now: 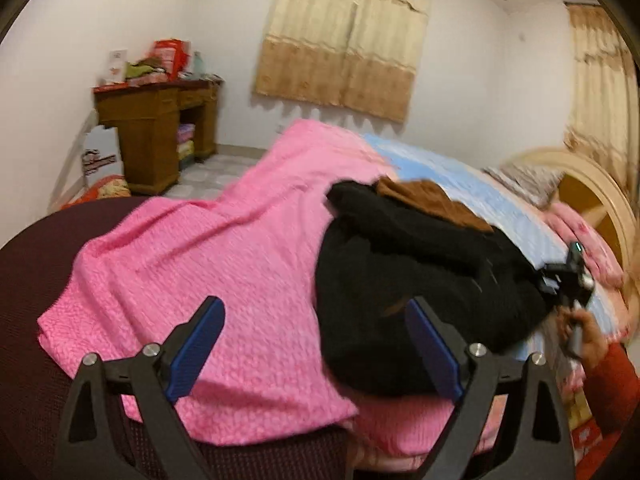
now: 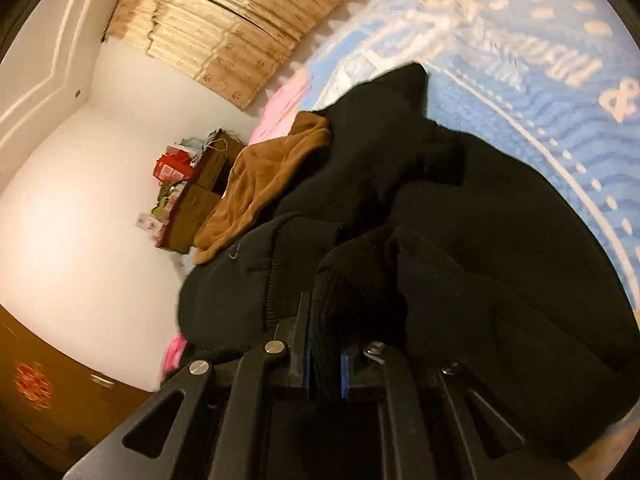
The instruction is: Fold large clothes
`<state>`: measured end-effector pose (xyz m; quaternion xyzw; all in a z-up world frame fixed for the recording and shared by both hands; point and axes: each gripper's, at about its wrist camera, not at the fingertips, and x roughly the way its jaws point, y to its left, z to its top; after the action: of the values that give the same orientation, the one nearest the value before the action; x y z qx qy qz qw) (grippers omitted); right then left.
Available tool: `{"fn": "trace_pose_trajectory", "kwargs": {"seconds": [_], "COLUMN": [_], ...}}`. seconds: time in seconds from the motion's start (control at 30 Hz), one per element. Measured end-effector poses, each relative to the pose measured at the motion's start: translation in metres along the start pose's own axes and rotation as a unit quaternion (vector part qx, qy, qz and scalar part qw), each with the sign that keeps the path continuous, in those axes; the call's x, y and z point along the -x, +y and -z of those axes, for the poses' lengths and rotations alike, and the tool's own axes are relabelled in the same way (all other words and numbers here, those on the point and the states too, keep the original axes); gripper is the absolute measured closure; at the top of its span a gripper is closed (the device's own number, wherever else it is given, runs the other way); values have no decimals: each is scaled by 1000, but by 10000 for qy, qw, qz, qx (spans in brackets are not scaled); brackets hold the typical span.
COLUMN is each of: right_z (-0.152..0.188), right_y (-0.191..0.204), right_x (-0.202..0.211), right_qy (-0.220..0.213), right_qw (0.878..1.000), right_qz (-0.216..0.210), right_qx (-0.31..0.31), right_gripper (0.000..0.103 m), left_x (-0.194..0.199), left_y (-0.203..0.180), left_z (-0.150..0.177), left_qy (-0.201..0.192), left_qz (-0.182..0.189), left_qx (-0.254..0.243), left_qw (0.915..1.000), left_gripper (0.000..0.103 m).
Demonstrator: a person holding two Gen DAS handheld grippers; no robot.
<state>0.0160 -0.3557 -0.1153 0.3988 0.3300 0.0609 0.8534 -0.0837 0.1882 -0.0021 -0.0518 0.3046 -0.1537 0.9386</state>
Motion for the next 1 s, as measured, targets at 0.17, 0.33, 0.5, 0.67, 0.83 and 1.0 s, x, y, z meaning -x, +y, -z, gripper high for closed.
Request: {"fn": "trace_pose_trajectory", "kwargs": {"seconds": [0.17, 0.33, 0.5, 0.67, 0.83, 1.0], "right_z": [-4, -2, -2, -3, -3, 1], "right_y": [-4, -4, -2, -1, 1, 9], "right_x": [-6, -2, -4, -8, 3, 51], "right_qy": [102, 169, 224, 246, 380, 244], "right_qw": [9998, 9996, 9992, 9993, 9984, 9961], "right_qz": [-110, -91, -149, -144, -336, -827], "right_qx": [-154, -226, -288, -261, -263, -211], "right_gripper": [95, 95, 95, 95, 90, 21], "left_x": [-5, -14, -20, -45, -92, -128], "left_y": [-22, -64, -86, -90, -75, -55], "left_z": [21, 38, 54, 25, -5, -19], "left_qy": [418, 538, 736, 208, 580, 1048], "left_qz": [230, 299, -30, -540, -176, 190], "left_qx": [-766, -1829, -2759, -2673, -1624, -374], "left_qw": [9959, 9812, 9584, 9619, 9849, 9936], "left_gripper": [5, 5, 5, 4, 39, 50]}}
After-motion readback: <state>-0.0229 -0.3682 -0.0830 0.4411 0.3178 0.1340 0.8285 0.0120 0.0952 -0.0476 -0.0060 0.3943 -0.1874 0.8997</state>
